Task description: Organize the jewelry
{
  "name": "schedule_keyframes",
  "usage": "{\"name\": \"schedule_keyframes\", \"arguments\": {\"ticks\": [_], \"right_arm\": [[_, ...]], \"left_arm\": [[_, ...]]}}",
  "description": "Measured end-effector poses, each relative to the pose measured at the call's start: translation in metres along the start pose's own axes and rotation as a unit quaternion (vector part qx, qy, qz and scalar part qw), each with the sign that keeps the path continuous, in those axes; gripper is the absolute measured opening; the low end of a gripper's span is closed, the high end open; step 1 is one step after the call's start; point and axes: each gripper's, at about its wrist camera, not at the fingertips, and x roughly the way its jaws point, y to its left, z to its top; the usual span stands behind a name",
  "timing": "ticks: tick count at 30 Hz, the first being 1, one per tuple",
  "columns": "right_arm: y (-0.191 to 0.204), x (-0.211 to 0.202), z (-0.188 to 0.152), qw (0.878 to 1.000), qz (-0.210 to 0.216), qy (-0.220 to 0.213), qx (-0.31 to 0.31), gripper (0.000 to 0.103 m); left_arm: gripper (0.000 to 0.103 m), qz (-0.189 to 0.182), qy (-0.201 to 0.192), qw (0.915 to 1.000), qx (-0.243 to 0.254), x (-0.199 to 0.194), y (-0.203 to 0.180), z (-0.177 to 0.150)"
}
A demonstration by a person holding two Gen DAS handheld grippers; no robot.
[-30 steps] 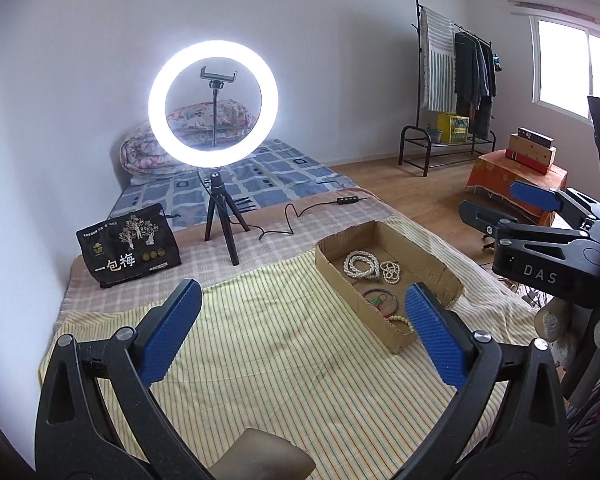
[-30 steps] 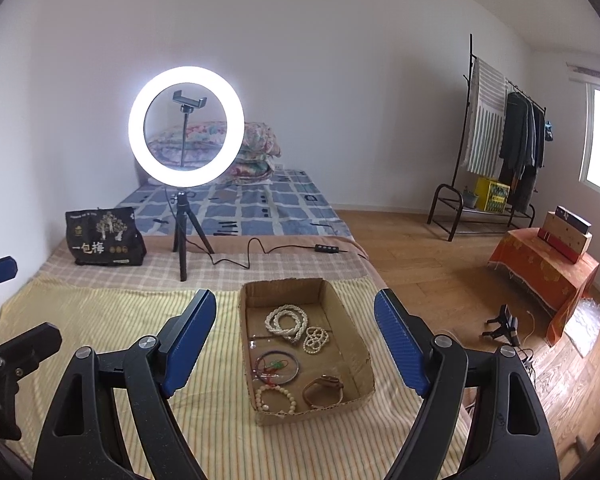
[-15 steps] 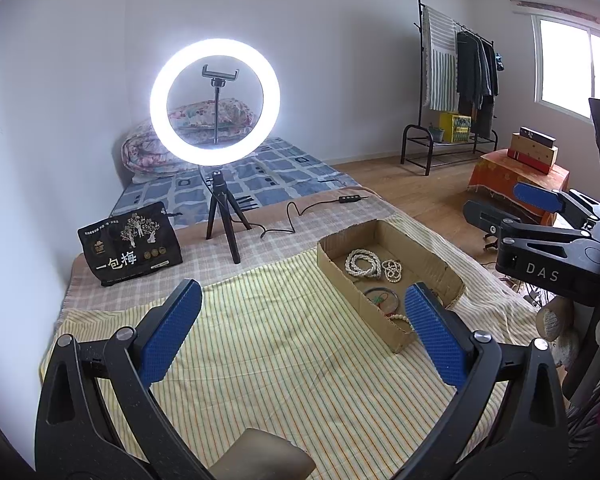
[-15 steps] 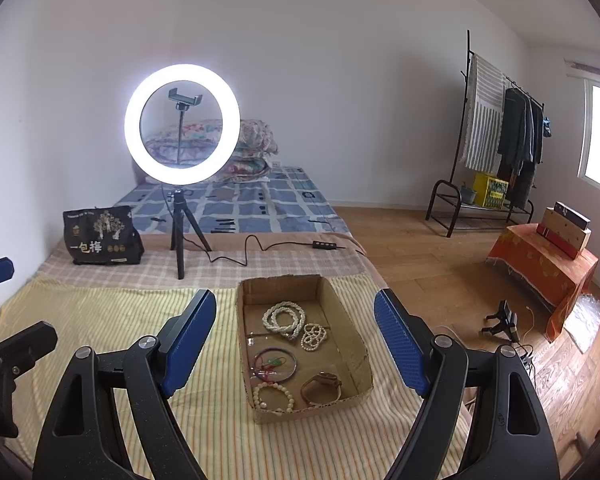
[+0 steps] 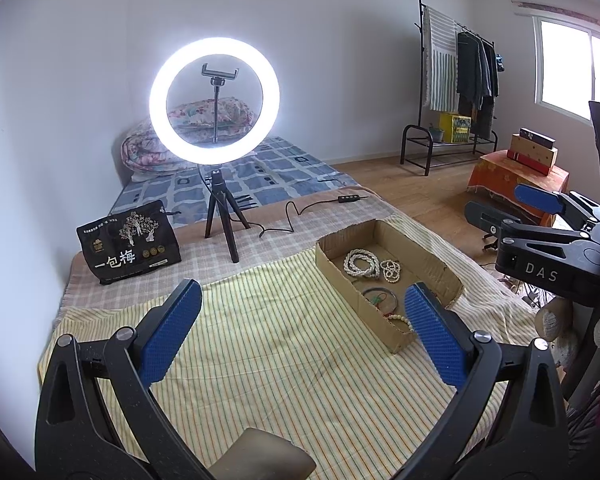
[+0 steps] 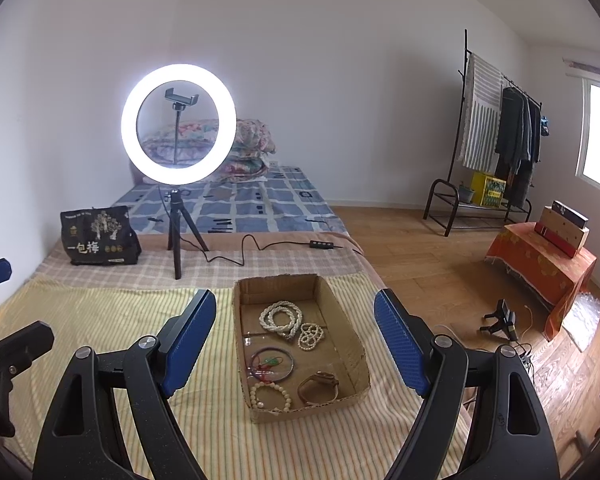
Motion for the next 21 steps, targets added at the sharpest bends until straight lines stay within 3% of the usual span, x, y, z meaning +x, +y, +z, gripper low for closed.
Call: {"name": "schedule_keyframes", "arguments": {"ticks": [21], "right_arm": [[-0.0026, -0.0013, -0.0011, 1.0, 0.0, 0.002, -0.001, 0.081]], "left_arm": [[0.103, 0.0, 0.0, 1.0, -0.001, 0.0002, -0.0006, -0.0008]]}}
